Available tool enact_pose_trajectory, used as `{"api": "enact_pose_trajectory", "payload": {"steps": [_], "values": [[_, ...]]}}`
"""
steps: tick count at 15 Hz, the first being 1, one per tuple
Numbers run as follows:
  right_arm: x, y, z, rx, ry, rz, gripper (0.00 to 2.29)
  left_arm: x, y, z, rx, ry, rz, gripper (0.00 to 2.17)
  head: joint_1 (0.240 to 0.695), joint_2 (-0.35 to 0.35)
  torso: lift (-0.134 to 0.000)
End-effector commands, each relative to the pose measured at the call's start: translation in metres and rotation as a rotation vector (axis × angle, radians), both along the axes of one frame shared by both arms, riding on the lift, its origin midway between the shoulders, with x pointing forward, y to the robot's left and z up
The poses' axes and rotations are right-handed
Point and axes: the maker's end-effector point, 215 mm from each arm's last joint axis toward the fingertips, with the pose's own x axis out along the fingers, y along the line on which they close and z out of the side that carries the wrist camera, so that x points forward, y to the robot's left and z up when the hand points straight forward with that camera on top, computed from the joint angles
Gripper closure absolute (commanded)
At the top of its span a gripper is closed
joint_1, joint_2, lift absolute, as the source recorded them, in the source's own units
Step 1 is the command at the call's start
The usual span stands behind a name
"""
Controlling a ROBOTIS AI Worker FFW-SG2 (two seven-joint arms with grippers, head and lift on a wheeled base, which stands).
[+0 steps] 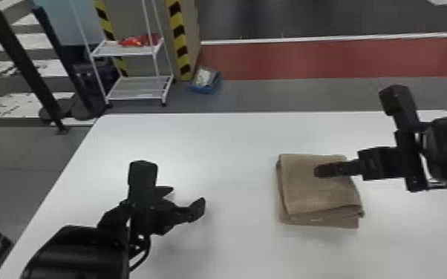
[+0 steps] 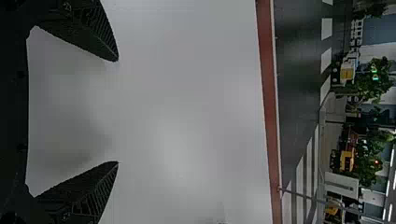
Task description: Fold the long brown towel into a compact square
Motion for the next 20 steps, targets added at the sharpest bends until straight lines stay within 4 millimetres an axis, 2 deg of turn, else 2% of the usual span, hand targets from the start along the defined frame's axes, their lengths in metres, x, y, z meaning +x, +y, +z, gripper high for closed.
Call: {"api": "enact_pose_trajectory", "payload": {"steps": [1,2,4,7,11,14,18,20], "values": [[-0.002,-0.025,-0.034,-0.025,0.096,-0.075,1.33,0.000,-0.002,0.001,0.000,-0.002,-0.003,0.10,0.695,0.080,-0.124],[-0.003,-0.028,-0.044,-0.035,0.117,-0.083,1.33,-0.001,-0.002,0.000,0.000,0.000,-0.003,0.10,0.695,0.050,-0.124],[0.004,-0.035,-0.053,-0.075,0.102,-0.085,1.34,-0.003,-0.001,-0.002,0.002,0.004,-0.002,0.10,0.695,0.032,-0.124],[-0.010,-0.031,-0.062,-0.035,0.139,-0.082,1.33,-0.004,0.002,-0.003,0.004,0.006,0.002,0.10,0.695,0.023,-0.124],[0.013,-0.032,0.006,0.191,0.030,-0.125,1.34,-0.003,-0.002,-0.002,0.003,0.003,-0.003,0.10,0.695,0.031,-0.124],[0.041,-0.048,0.016,0.146,-0.061,-0.151,1.33,-0.003,-0.001,-0.002,0.005,0.003,-0.001,0.10,0.695,0.021,-0.124],[0.067,-0.055,-0.026,0.052,-0.040,-0.142,1.33,-0.003,-0.001,-0.002,0.005,0.003,-0.001,0.10,0.695,0.002,-0.124],[0.069,-0.051,-0.042,0.012,-0.033,-0.121,1.34,-0.002,-0.001,-0.001,0.004,0.002,-0.003,0.10,0.695,0.001,-0.124]]}}
